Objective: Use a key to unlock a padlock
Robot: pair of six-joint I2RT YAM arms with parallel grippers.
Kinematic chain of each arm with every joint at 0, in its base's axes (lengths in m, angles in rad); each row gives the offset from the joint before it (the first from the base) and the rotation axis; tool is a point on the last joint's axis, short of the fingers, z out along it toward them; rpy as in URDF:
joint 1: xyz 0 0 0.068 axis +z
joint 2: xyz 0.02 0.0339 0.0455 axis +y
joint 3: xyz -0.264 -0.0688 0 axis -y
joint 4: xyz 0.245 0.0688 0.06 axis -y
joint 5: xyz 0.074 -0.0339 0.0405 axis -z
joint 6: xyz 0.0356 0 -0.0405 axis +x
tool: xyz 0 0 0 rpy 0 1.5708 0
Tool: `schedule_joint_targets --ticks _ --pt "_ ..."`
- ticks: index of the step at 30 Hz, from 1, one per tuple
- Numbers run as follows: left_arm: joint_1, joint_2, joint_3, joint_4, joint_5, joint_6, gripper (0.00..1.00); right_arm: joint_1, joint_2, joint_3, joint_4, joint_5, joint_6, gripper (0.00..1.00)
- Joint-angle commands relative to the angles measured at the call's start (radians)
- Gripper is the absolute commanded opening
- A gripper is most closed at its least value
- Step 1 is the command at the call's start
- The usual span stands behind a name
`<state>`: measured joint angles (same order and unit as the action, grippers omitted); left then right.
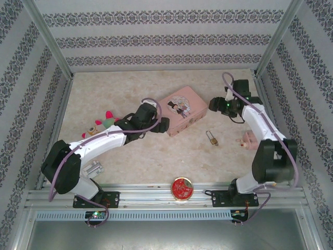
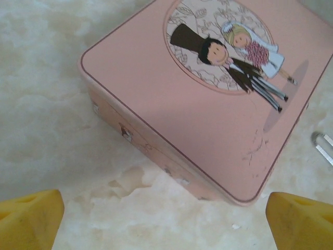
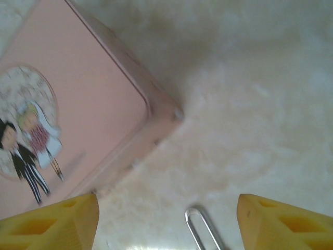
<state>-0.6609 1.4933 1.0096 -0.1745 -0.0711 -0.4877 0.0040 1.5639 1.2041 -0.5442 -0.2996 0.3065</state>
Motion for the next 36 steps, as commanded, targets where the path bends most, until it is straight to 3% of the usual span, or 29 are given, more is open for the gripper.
schedule_joint_targets --ticks 1,7,12,18,25,32,36 --pt "0.042 0.015 -0.013 0.105 0.113 -0.119 0.99 0.017 0.119 0.092 0.079 -0.055 -0.025 0.70" --pt "0.058 0.068 0.010 0.099 0.138 -0.134 0.98 0.033 0.303 0.247 0.100 -0.099 -0.017 0.69" --pt "0.061 0.127 0.032 0.097 0.165 -0.135 0.93 0.068 0.360 0.264 0.118 -0.125 0.001 0.61" --pt "0.070 0.202 0.087 0.108 0.189 -0.111 0.81 0.136 0.299 0.142 0.175 -0.091 0.049 0.48" --pt "0.101 0.276 0.167 0.114 0.208 -0.078 0.69 0.211 0.191 -0.026 0.233 -0.016 0.173 0.46" --pt "0.130 0.296 0.206 0.109 0.220 -0.059 0.69 0.310 0.083 -0.168 0.293 0.082 0.291 0.49" --pt "0.139 0.256 0.177 0.105 0.196 -0.051 0.76 0.336 0.014 -0.220 0.288 0.142 0.322 0.55"
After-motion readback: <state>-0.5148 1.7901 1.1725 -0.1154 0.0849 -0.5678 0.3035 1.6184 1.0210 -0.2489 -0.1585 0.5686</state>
